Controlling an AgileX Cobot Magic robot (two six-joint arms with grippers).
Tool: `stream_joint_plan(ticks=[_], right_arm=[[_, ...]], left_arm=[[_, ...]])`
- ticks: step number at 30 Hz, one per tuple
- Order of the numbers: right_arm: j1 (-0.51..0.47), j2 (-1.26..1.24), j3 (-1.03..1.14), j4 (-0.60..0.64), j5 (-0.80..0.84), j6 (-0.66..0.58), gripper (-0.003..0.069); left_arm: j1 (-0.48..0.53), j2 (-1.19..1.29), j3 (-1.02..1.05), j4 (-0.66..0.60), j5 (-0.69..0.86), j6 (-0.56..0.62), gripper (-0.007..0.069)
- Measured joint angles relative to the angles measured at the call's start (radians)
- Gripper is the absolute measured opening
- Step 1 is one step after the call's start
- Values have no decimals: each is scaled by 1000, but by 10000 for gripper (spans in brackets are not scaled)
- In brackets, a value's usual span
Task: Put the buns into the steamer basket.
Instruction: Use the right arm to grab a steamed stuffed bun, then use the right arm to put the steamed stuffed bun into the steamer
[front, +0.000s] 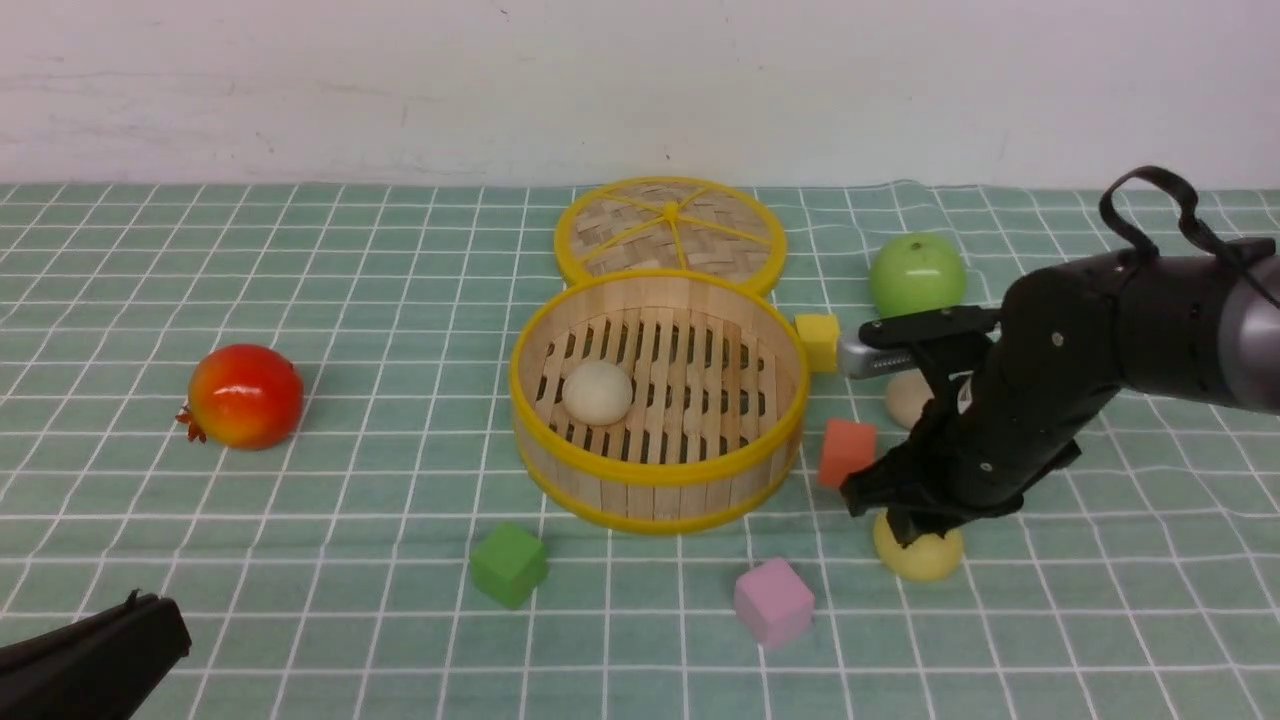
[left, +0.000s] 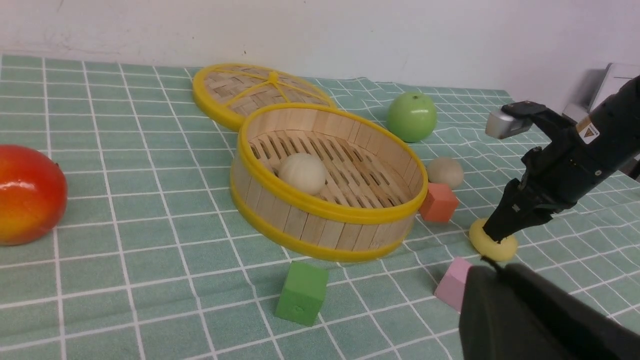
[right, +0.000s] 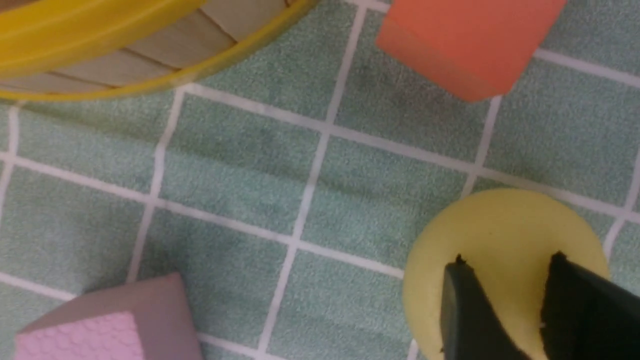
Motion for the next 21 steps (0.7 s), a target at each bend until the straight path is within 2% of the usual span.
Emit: stream_joint_plan(ticks=[2, 3, 5, 7, 12, 15, 21], right_arm=[[0, 2, 0, -18, -1, 0, 144], [0, 2, 0, -18, -2, 0, 144], [0, -5, 0, -53, 0, -1, 47], [0, -23, 0, -63, 6, -1, 8], [12, -137, -37, -63, 42, -14, 1], [57, -178, -111, -13, 27, -80, 1], [154, -69, -281, 63, -40, -159, 2]], left_arm=[[0, 0, 0, 0, 0, 1, 14], [0, 0, 0, 0, 0, 1, 14], [0, 0, 0, 0, 0, 1, 18], [0, 0, 0, 0, 0, 1, 19], [0, 0, 0, 0, 0, 1, 22], [0, 0, 0, 0, 0, 1, 26], [0, 0, 0, 0, 0, 1, 34]])
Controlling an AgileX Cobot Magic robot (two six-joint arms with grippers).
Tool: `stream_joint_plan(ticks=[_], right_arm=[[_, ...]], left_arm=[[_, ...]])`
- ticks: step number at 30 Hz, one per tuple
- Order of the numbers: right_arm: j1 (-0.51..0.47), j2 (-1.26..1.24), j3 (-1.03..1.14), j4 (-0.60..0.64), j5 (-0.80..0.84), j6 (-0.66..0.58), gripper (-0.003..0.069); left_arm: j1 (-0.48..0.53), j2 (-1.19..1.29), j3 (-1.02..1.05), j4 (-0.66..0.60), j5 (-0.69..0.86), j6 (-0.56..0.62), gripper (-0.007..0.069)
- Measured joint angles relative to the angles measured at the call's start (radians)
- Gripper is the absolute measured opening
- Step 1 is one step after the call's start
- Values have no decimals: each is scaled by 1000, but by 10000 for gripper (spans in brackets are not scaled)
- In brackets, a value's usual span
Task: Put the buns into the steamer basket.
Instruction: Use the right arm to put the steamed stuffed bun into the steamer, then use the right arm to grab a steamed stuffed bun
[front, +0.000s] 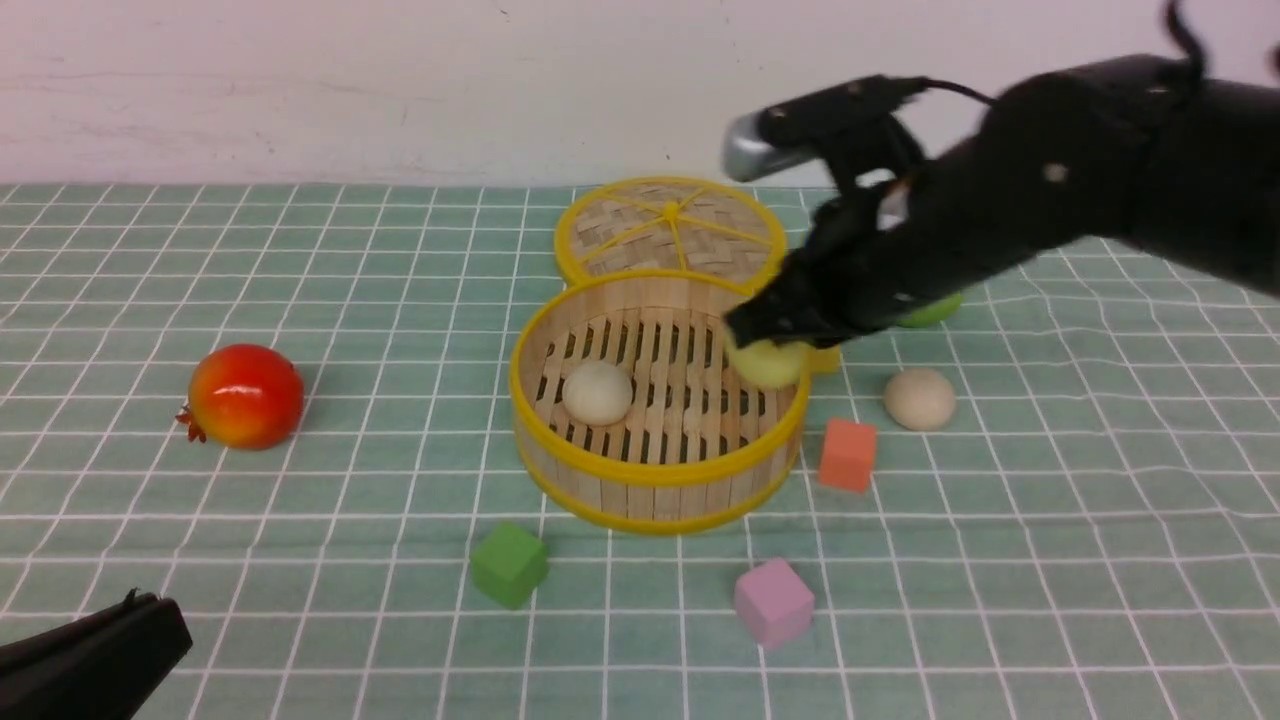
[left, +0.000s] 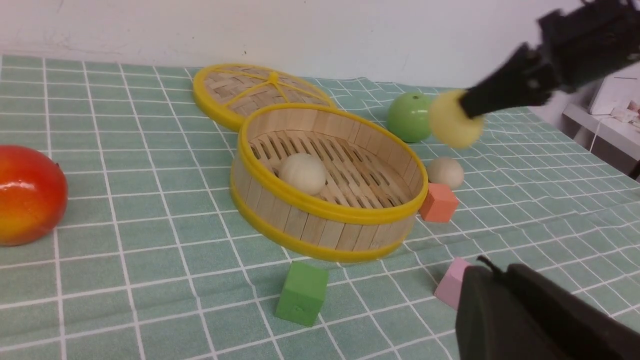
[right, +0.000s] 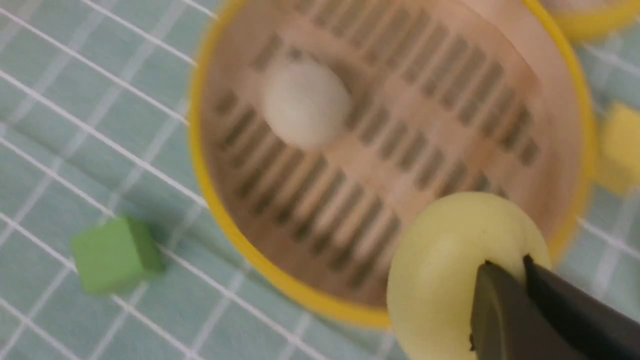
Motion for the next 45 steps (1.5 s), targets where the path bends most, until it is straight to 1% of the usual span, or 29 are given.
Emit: stream_joint_plan(ticks=[4, 7, 10, 12, 13, 14, 18, 21, 22, 24, 26, 29, 31, 33, 36, 38, 39, 40, 45], right_arm=[[6, 161, -88, 3, -40, -10, 7], [6, 249, -125, 0, -38, -12, 24], [6, 293, -138, -16, -26, -16, 78], [6, 295, -140, -18, -26, -17, 138], [6, 295, -142, -19, -25, -17, 189], [6, 295, -143, -19, -25, -17, 189], [6, 281, -162, 9, 0, -17, 406], [6, 225, -174, 34, 33, -17, 521], [4, 195, -176, 32, 45, -17, 545], [-4, 156, -178, 16, 57, -17, 559], [-47, 87, -184, -45, 109, 2, 566], [-128, 70, -185, -125, 187, 68, 546], [-205, 99, -176, -150, 234, 113, 512], [-260, 149, -169, -138, 245, 125, 471], [-295, 206, -166, -84, 231, 119, 424], [-321, 262, -166, -7, 177, 88, 377], [-322, 262, -166, -2, 171, 88, 374], [-329, 289, -166, 41, 136, 69, 356], [-334, 332, -166, 69, 52, 60, 346]], left_arm=[[0, 0, 0, 0, 0, 0, 38], [0, 0, 0, 0, 0, 0, 39], [0, 0, 0, 0, 0, 0, 39], [0, 0, 0, 0, 0, 0, 39], [0, 0, 0, 0, 0, 0, 39], [0, 0, 0, 0, 0, 0, 39], [0, 0, 0, 0, 0, 0, 43], [0, 0, 0, 0, 0, 0, 48], [0, 0, 0, 0, 0, 0, 49], [0, 0, 0, 0, 0, 0, 49], [0, 0, 0, 0, 0, 0, 49], [0, 0, 0, 0, 0, 0, 49], [0, 0, 0, 0, 0, 0, 49], [0, 0, 0, 0, 0, 0, 49], [0, 0, 0, 0, 1, 0, 49], [0, 0, 0, 0, 2, 0, 49], [0, 0, 0, 0, 2, 0, 49], [0, 0, 0, 0, 2, 0, 49], [0, 0, 0, 0, 2, 0, 49]])
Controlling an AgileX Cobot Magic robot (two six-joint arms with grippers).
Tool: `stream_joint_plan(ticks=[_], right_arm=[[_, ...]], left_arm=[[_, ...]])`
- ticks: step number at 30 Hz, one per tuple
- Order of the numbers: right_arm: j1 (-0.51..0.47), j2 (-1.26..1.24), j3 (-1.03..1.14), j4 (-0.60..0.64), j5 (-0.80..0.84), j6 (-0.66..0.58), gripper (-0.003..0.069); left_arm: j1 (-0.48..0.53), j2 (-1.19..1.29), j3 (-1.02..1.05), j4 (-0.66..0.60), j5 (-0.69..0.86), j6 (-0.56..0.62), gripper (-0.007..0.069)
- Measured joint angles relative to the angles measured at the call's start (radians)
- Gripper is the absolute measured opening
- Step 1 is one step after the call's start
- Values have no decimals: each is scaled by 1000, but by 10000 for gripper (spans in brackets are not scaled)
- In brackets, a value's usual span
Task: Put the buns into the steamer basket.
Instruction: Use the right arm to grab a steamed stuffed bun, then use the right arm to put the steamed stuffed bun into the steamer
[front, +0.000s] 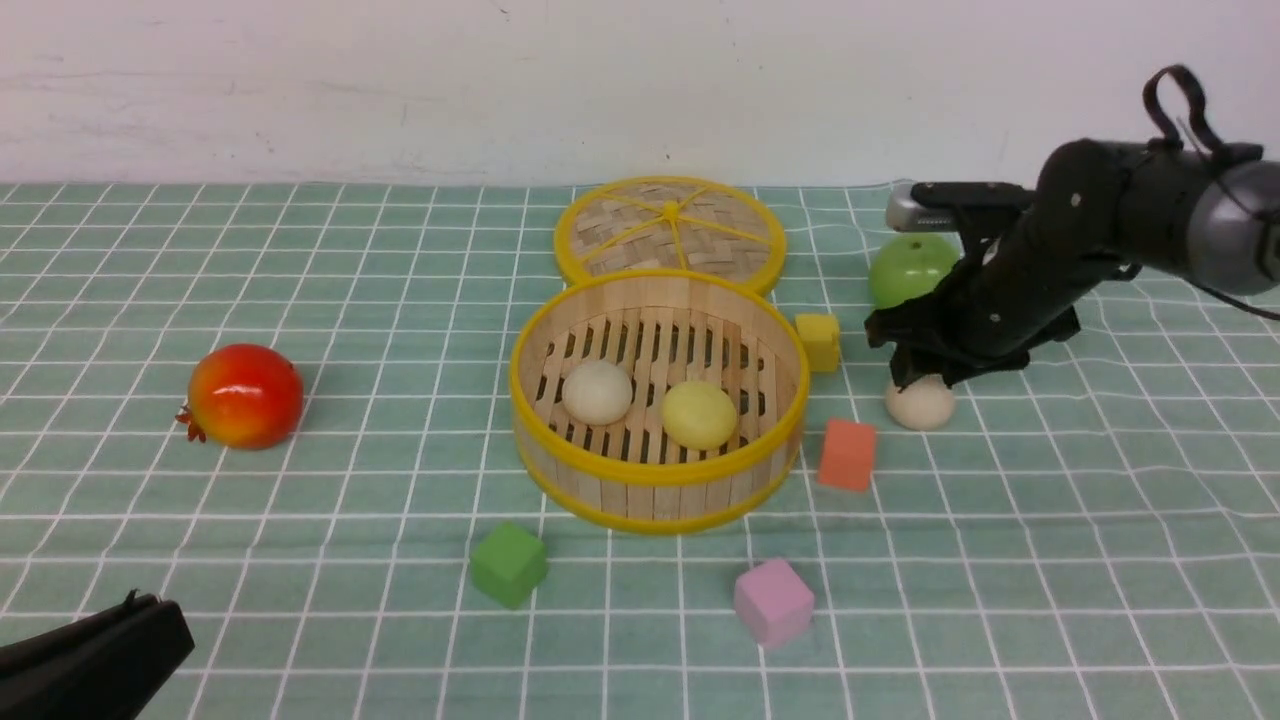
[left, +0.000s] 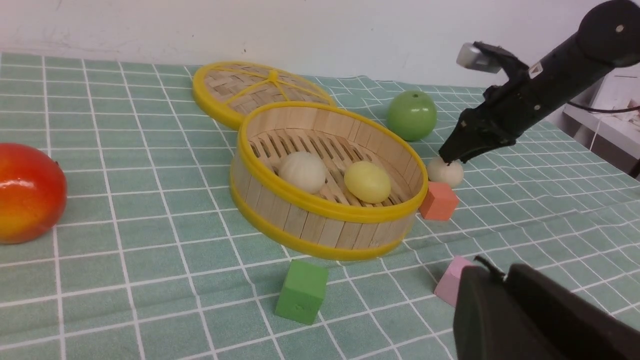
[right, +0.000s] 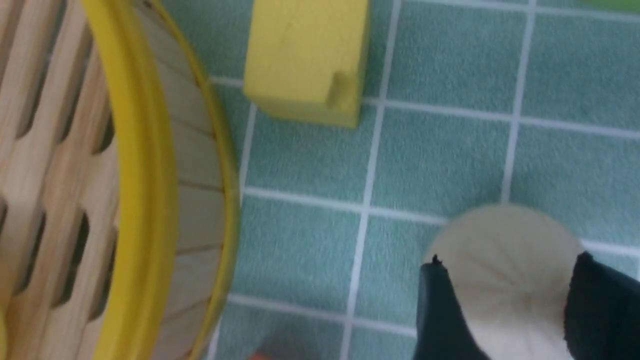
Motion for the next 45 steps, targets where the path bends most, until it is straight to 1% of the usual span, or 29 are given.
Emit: stream_joint_plan(ticks=[9, 12, 15, 18, 20, 23, 30, 33, 36, 40, 43, 44, 45], right_arm=[[0, 19, 0, -14, -45, -5, 340], [0, 19, 0, -18, -44, -5, 311], [0, 19, 0, -33, -44, -5, 237], [0, 22, 0, -56, -46, -5, 127], [0, 26, 0, -69, -46, -6, 65], [0, 24, 0, -95, -46, -6, 12], [5, -40, 1, -116, -33, -8, 6], [32, -112, 1, -80, -38, -51, 6], [100, -174, 0, 7, -84, -143, 6], [194, -160, -2, 105, -173, -225, 7], [243, -124, -2, 121, -232, -248, 9], [271, -81, -2, 121, -301, -254, 14], [273, -81, -2, 121, -310, -254, 15]], left_arm=[[0, 0, 0, 0, 0, 0, 49], [0, 0, 0, 0, 0, 0, 49], [0, 0, 0, 0, 0, 0, 49], [0, 0, 0, 0, 0, 0, 49], [0, 0, 0, 0, 0, 0, 49], [0, 0, 0, 0, 0, 0, 49], [0, 0, 0, 0, 0, 0, 49], [0, 0, 0, 0, 0, 0, 52], [0, 0, 0, 0, 0, 0, 57], [0, 0, 0, 0, 0, 0, 59], [0, 0, 0, 0, 0, 0, 61], [0, 0, 0, 0, 0, 0, 62], [0, 0, 0, 0, 0, 0, 62]])
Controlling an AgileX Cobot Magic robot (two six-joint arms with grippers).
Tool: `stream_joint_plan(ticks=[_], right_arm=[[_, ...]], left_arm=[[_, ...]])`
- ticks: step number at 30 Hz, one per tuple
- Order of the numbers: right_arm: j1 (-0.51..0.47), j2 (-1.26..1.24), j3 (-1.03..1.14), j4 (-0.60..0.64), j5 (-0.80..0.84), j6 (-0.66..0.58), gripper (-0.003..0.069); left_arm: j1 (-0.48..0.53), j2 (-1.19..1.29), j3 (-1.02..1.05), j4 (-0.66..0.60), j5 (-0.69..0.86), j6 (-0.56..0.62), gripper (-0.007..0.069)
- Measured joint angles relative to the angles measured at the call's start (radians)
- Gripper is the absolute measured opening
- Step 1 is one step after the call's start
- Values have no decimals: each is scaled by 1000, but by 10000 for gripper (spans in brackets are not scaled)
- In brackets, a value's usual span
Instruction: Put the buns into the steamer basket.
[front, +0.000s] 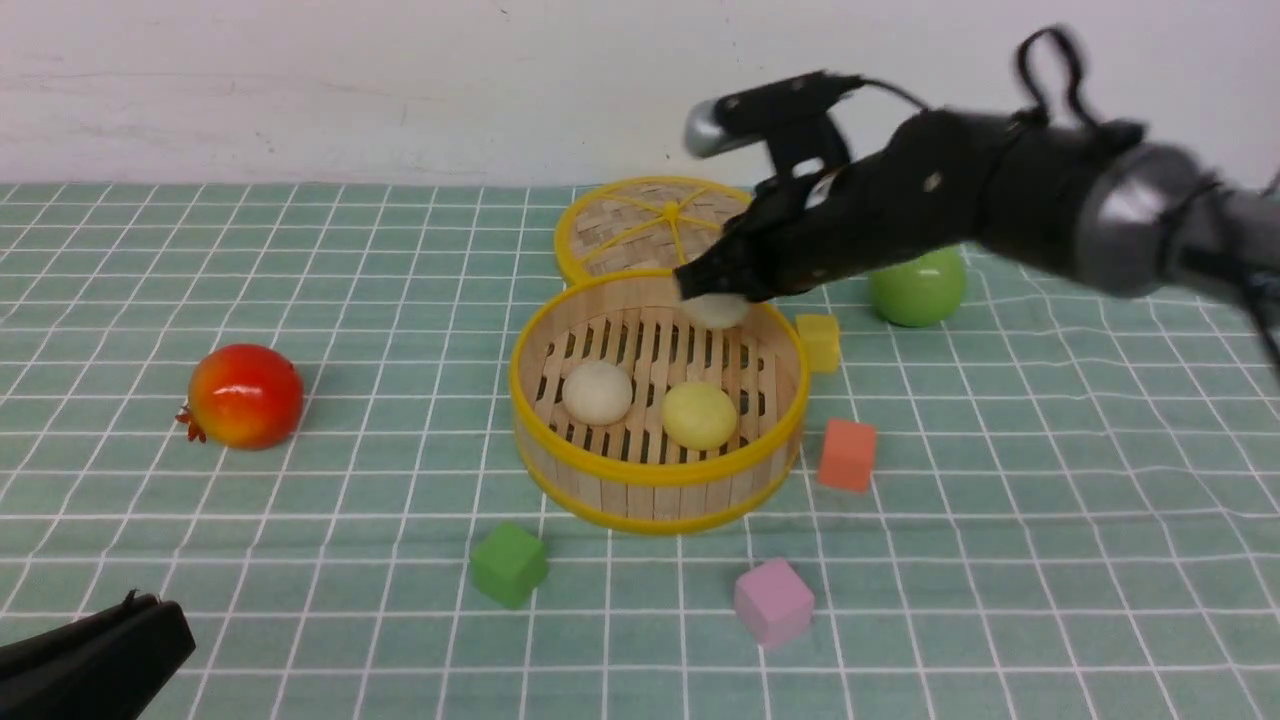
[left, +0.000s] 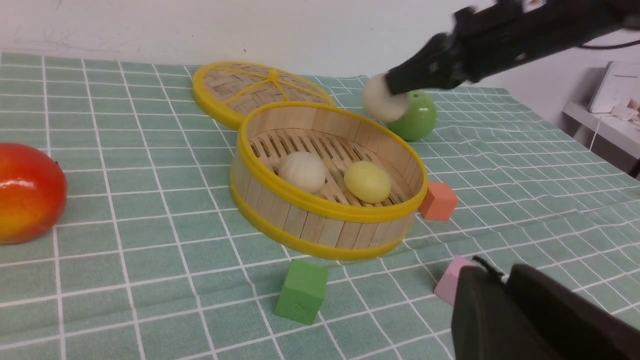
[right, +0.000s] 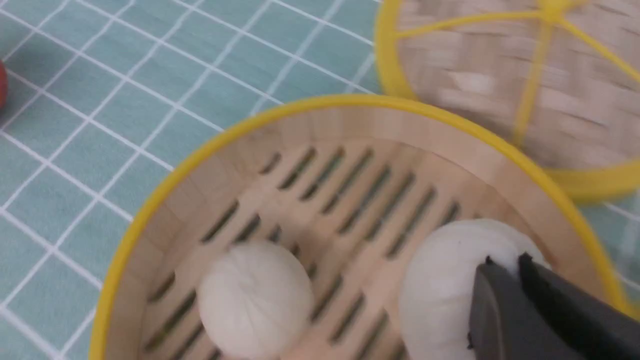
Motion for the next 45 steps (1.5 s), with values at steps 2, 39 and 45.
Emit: stream_joint_plan(ticks=[2, 39, 45], right_arm=[[25, 57, 1, 0, -92, -5, 34], [27, -643, 4, -288, 908, 301, 32], [27, -665, 4, -288, 913, 301, 0]], left_arm=[[0, 0, 0, 0, 0, 0, 67], [0, 0, 0, 0, 0, 0, 92], [0, 0, 0, 0, 0, 0, 99]])
